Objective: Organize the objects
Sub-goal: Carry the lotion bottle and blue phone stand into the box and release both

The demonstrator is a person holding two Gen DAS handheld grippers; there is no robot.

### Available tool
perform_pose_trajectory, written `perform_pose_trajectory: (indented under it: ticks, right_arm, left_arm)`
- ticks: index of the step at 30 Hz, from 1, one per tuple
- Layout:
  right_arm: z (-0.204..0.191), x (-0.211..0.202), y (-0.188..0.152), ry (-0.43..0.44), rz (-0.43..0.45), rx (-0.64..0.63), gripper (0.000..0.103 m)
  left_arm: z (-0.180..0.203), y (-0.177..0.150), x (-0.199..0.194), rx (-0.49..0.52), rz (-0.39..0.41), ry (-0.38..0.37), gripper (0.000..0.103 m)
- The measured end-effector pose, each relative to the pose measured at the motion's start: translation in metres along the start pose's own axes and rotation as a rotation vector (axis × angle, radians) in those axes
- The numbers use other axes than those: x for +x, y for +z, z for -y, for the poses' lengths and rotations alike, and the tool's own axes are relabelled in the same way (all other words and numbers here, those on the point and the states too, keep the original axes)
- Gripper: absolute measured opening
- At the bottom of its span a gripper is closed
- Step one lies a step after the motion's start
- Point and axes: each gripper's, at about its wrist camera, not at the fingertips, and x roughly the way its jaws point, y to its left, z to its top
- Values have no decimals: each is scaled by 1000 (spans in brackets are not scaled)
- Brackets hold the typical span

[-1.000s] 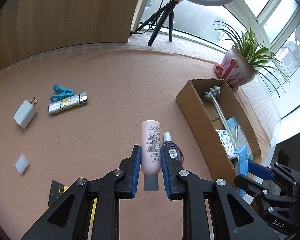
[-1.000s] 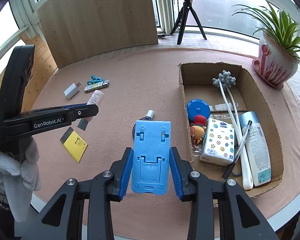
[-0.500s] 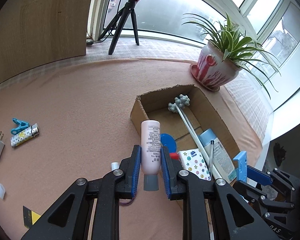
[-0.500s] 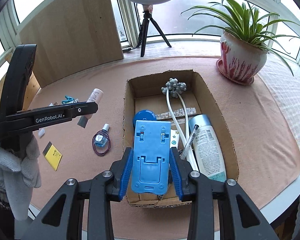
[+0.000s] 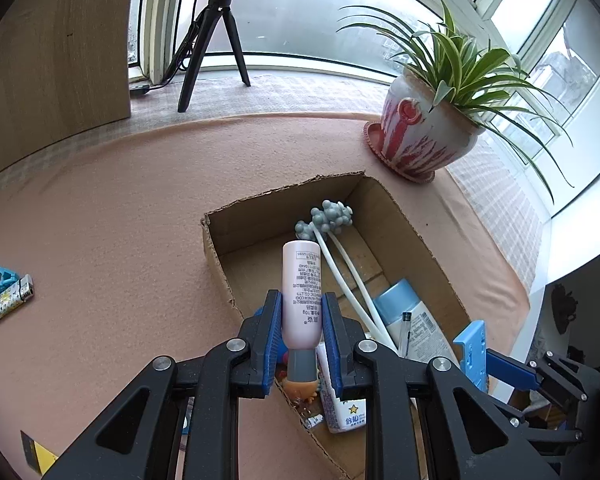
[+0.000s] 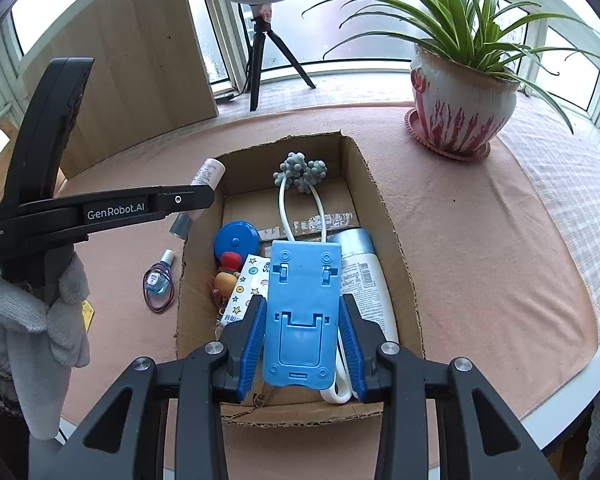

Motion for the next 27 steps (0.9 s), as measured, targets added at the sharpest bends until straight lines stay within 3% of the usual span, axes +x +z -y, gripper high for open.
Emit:
perform_pose_trajectory:
  ticks: [15, 17, 27]
  right_arm:
    - [8, 13, 3, 13, -21, -10, 34]
    - [8, 13, 3, 30, -26, -9, 45]
    - [-5, 6, 1, 60, -11, 15, 47]
  left_arm:
    - [2, 2, 7, 0, -2, 17, 23]
    - [-1, 1, 3, -13, 2, 14, 30]
    - [-53, -12, -30, -62, 36, 77, 30]
